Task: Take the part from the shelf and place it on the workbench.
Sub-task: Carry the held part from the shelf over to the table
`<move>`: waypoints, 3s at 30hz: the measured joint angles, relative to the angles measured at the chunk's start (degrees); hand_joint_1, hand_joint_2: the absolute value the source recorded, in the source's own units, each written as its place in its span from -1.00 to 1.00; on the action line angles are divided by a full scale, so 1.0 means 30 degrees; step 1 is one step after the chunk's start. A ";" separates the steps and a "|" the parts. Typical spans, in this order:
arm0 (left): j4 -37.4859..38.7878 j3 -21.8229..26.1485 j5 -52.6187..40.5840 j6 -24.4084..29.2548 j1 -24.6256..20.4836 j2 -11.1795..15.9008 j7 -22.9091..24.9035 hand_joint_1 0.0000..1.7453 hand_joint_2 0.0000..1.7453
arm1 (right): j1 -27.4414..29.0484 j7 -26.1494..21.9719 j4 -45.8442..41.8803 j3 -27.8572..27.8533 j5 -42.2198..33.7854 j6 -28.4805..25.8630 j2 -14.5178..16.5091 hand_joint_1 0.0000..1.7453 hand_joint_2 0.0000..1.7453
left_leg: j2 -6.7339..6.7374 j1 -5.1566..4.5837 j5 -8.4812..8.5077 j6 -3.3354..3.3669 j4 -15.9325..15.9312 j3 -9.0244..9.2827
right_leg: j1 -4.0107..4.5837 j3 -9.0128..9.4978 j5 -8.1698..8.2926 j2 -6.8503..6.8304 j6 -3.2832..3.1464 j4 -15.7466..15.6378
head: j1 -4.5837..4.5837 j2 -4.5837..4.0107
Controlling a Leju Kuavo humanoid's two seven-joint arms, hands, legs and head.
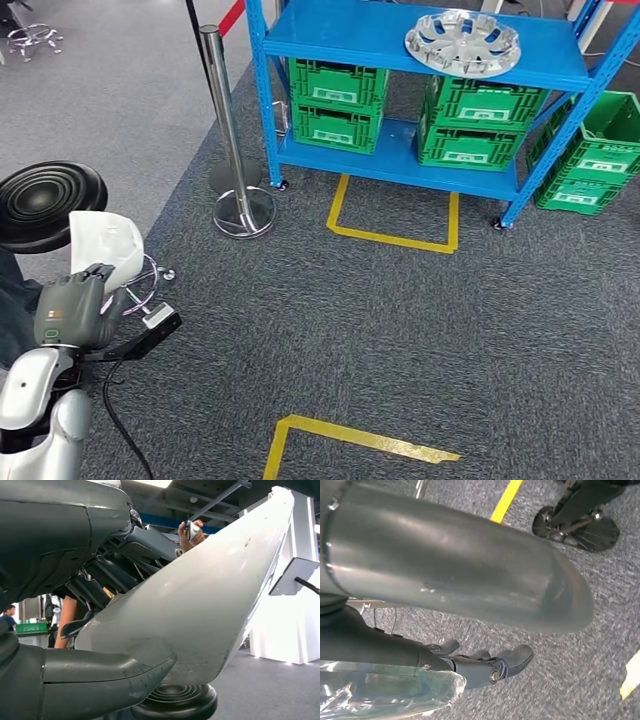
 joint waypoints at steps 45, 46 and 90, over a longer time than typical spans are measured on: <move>-0.0015 0.0004 -0.0031 -0.0089 -0.0104 -0.0098 0.0113 1.00 1.00 | -0.0230 0.0592 0.1409 0.0148 -0.0055 -0.1068 -0.0780 -1.00 -1.00 | -0.2956 -0.0028 0.0187 -0.0185 0.0721 -0.0947 | 0.0106 -0.0088 -0.0854 0.2518 -0.0469 0.0862 | 0.0044 0.0000; -0.0016 0.0005 -0.0029 -0.0089 -0.0054 -0.0102 0.0113 1.00 1.00 | -0.0253 0.0592 0.1417 0.0148 -0.0053 -0.1069 -0.0772 -1.00 -1.00 | -0.2960 -0.0015 0.0156 -0.0297 0.0769 -0.1001 | 0.0100 -0.0030 -0.0823 0.2279 -0.0551 0.0792 | 0.0041 0.0000; -0.0326 0.4855 0.4957 -0.2128 0.0005 -0.1505 0.0164 1.00 1.00 | -0.0161 0.1078 0.1391 0.1091 0.0056 -0.1013 0.0222 -1.00 -1.00 | 0.1377 -0.0099 0.0030 -0.0511 0.0977 -0.1143 | 0.0400 0.0662 -0.1436 -0.1084 -0.0469 0.0685 | -0.0340 0.0000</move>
